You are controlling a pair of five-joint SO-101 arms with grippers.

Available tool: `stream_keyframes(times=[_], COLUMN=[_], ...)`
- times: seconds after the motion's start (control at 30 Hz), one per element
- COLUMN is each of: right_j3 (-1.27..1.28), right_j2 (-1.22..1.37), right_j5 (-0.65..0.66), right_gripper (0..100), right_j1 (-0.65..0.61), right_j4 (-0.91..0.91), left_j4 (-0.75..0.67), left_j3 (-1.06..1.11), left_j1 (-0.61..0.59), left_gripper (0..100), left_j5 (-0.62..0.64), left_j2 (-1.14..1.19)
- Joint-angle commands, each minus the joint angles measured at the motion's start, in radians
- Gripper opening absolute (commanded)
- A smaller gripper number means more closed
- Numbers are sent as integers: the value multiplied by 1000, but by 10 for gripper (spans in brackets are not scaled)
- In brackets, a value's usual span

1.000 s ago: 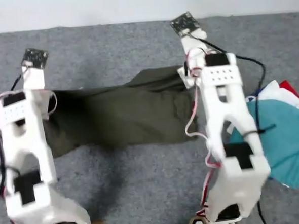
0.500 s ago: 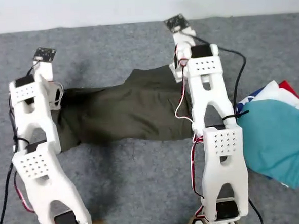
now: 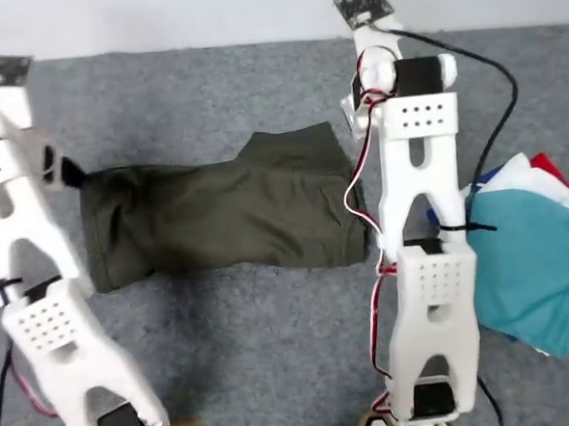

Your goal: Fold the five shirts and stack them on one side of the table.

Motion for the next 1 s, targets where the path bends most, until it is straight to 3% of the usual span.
stream_keyframes(times=[0.0,0.17,0.4,0.97], right_j3=[430,930,1332,1448], right_j2=[-254,-527,-680,-648], right_j5=[-18,-29,-72,-183], right_gripper=[244,244,244,244], right_j1=[-13,-51,-65,-183], right_j4=[45,-12,-257,-506], left_j4=[26,0,-161,-480], left_j3=[260,682,1017,1178], left_j1=[-31,-29,-32,-29], left_gripper=[314,313,313,312], left_j5=[-28,-57,-57,-49], left_j2=[-164,-362,-442,-439])
